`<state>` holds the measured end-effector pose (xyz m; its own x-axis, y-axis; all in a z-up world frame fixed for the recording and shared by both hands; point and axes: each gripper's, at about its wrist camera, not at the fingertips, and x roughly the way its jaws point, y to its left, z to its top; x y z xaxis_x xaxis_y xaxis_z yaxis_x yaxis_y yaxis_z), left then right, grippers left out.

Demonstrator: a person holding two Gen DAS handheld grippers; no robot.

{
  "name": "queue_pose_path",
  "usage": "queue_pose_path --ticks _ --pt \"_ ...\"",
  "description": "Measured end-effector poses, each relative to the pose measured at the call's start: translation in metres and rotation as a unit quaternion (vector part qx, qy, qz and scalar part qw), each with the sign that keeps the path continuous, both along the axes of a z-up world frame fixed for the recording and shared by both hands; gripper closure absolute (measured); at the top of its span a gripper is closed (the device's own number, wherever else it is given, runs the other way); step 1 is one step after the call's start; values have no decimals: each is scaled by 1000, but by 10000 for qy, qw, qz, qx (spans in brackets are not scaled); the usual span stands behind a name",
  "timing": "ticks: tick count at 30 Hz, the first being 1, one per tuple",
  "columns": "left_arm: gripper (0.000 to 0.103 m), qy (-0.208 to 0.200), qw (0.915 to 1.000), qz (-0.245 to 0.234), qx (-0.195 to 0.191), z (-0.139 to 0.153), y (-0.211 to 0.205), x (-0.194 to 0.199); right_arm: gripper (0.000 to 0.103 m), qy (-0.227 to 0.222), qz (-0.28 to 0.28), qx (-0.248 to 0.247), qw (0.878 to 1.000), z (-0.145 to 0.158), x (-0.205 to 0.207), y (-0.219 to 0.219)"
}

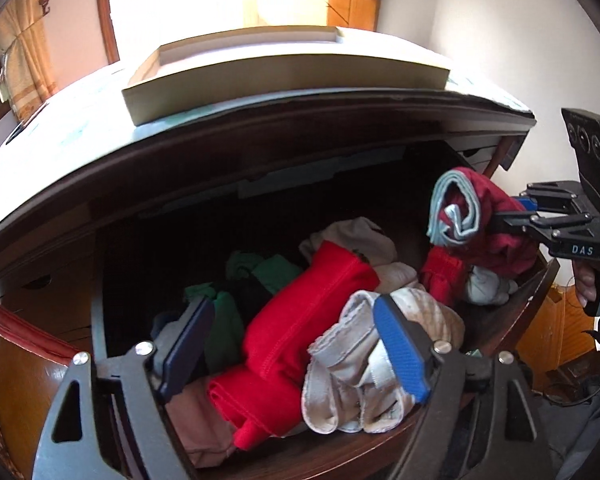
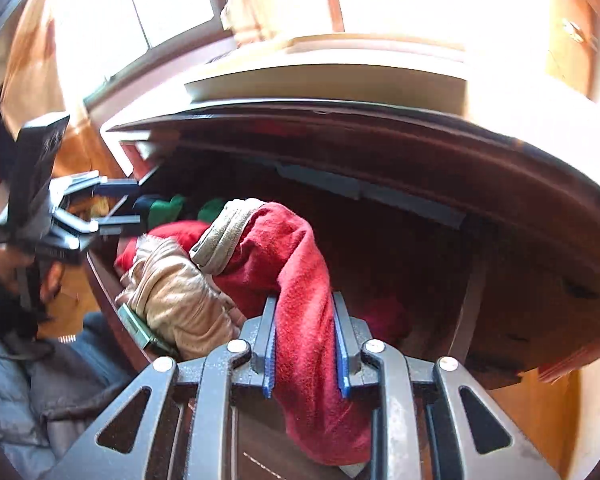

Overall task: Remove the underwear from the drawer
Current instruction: 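Grasp the red-and-grey sock with the right tool while the left tool grasps the beige sock, then lift both socks out of the drawer with both tools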

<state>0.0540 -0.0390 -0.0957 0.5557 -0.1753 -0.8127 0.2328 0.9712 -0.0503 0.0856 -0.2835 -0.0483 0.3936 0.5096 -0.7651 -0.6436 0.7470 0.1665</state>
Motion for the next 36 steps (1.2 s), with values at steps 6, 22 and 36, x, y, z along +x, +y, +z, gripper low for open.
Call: queue_pose_path --ticks 6,22,36 --pt "39 529 9970 -460 -336 -10 -27 9 78 8 -126 146 9998 -7 7 1" --pt "72 812 9936 -754 -202 -30 -65 8 78 -85 -261 423 9987 -21 -3 -6" --pt "80 -197 9950 -515 -833 5 -31 -24 78 -483 -680 935 9921 -8 -22 -13"
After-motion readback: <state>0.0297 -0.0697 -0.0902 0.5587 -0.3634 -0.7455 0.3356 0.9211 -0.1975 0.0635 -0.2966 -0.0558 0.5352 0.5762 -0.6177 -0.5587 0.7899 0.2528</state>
